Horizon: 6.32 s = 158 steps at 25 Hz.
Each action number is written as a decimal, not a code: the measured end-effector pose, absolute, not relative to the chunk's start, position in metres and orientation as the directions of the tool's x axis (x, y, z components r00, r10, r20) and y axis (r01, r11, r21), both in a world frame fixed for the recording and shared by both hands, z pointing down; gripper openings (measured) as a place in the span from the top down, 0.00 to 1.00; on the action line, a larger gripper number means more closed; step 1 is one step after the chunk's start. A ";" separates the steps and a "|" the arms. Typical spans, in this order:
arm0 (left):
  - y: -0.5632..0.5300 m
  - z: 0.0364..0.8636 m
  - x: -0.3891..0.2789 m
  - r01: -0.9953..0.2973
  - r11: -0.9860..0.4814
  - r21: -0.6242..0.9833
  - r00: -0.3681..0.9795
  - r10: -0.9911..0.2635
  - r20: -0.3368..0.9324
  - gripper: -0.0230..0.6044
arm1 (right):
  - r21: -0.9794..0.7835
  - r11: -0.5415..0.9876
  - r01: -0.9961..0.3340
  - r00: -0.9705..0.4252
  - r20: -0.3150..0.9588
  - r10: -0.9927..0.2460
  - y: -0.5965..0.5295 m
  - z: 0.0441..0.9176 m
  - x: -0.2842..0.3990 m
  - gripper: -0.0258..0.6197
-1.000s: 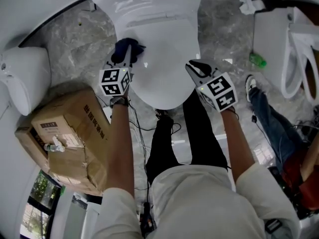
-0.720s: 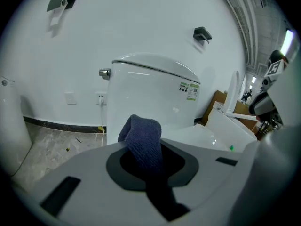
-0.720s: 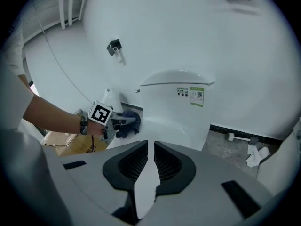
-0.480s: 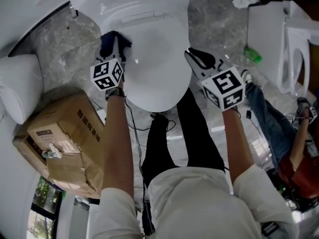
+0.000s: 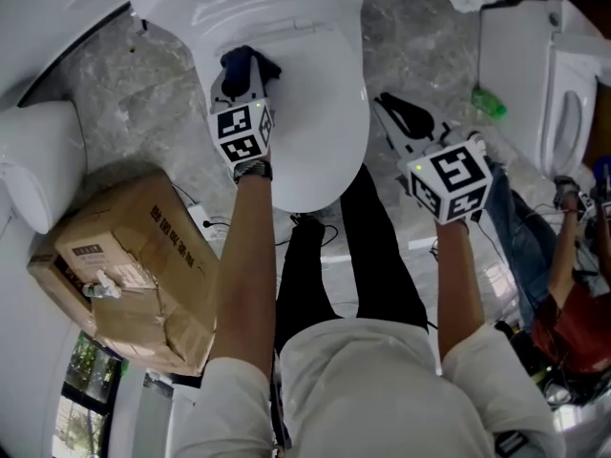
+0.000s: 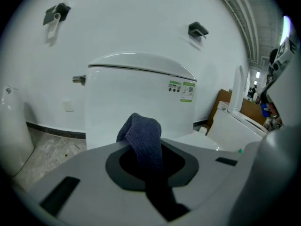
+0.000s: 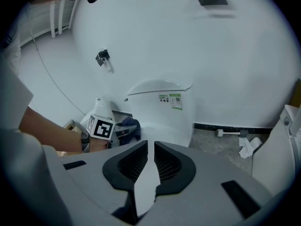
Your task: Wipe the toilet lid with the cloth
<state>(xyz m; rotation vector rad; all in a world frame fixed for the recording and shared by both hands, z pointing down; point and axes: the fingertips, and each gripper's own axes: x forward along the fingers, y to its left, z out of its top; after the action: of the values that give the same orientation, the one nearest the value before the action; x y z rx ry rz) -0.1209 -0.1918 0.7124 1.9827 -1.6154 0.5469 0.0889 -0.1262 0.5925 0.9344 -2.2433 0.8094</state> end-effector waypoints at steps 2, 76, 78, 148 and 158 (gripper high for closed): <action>-0.195 0.711 -0.098 -0.970 -0.205 0.130 0.241 -0.759 0.605 0.89 | -0.308 0.561 -0.769 -0.585 0.692 -0.422 -0.125 0.591 0.096 0.86; -0.041 0.731 -0.125 -0.952 -0.304 0.037 0.236 -0.650 0.722 0.89 | -0.212 0.670 -0.711 -0.604 0.671 -0.429 0.020 0.548 0.080 0.86; -0.046 0.730 -0.106 -0.955 -0.297 0.026 0.224 -0.657 0.720 0.89 | -0.218 0.663 -0.716 -0.602 0.673 -0.429 0.020 0.549 0.097 0.86; 0.131 0.762 0.037 -0.895 -0.397 0.204 0.398 -0.505 0.766 0.89 | -0.254 0.591 -0.765 -0.563 0.710 -0.423 0.155 0.581 0.172 0.86; 0.101 0.760 0.085 -0.895 -0.385 0.226 0.410 -0.509 0.757 0.89 | -0.249 0.503 -0.828 -0.504 0.724 -0.471 0.177 0.589 0.241 0.86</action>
<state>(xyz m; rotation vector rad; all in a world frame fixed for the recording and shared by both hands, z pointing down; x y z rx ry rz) 0.0847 0.1014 0.7599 2.0383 -1.1882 0.7903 0.2412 0.1768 0.5894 1.0598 -2.1628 0.7946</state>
